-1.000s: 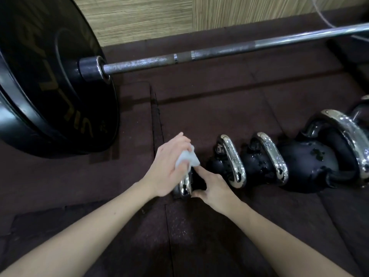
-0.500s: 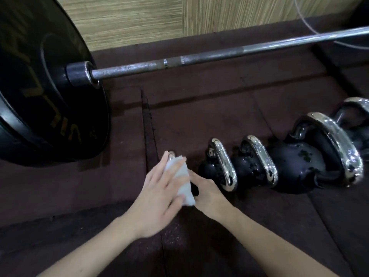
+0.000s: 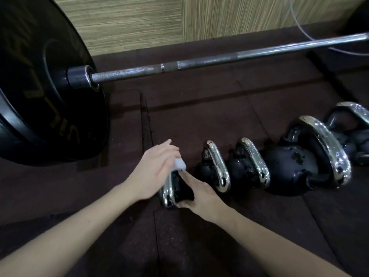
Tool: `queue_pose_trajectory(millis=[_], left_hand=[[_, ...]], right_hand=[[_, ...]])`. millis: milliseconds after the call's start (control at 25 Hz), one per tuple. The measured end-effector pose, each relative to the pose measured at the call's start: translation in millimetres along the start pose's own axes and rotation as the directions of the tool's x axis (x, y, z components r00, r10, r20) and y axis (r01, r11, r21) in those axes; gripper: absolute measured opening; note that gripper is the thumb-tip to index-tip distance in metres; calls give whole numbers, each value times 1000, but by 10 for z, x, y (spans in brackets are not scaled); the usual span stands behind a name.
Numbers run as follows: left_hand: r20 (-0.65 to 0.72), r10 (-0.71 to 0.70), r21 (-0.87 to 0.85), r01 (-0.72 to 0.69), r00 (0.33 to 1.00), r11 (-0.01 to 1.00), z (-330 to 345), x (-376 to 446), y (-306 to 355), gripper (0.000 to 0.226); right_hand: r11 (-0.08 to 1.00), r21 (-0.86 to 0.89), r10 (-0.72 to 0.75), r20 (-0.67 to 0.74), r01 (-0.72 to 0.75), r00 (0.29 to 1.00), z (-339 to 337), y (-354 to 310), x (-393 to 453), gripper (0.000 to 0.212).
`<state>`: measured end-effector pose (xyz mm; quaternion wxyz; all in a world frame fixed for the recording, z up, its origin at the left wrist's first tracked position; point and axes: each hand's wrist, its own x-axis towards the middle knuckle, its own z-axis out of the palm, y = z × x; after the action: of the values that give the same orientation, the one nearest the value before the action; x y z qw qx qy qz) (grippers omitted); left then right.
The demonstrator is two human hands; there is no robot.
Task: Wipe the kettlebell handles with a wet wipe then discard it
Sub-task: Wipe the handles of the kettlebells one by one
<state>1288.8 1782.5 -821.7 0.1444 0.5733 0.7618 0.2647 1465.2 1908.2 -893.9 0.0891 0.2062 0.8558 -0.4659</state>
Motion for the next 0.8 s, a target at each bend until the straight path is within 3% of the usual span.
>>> queue_pose_trajectory(millis=[80,240,400,680,800], left_hand=[[67,-148,-46,151,987,987,-109,240,-31,44],[-51,-60,-12,59,997,998,-203,669,175,39],[-71,-47,-44,44,996,998,-133,1004,509,39],[230,-47,90,27,972,996,268,1101,723,44],[299,-48,120,13,953,993,330,1039,729,45]], right_hand=[[999,-39,19,95,-16,995,-117,17,-173,115],[989,-149,26,197,3,980,-417,324,-652,111],[981,-191,51,38,-43,998,-782,701,-964,99],[999,-5,44,-116,-45,992,-682,623,-792,130],[999,-14,47,-81,-49,996,-678,628,-781,132]])
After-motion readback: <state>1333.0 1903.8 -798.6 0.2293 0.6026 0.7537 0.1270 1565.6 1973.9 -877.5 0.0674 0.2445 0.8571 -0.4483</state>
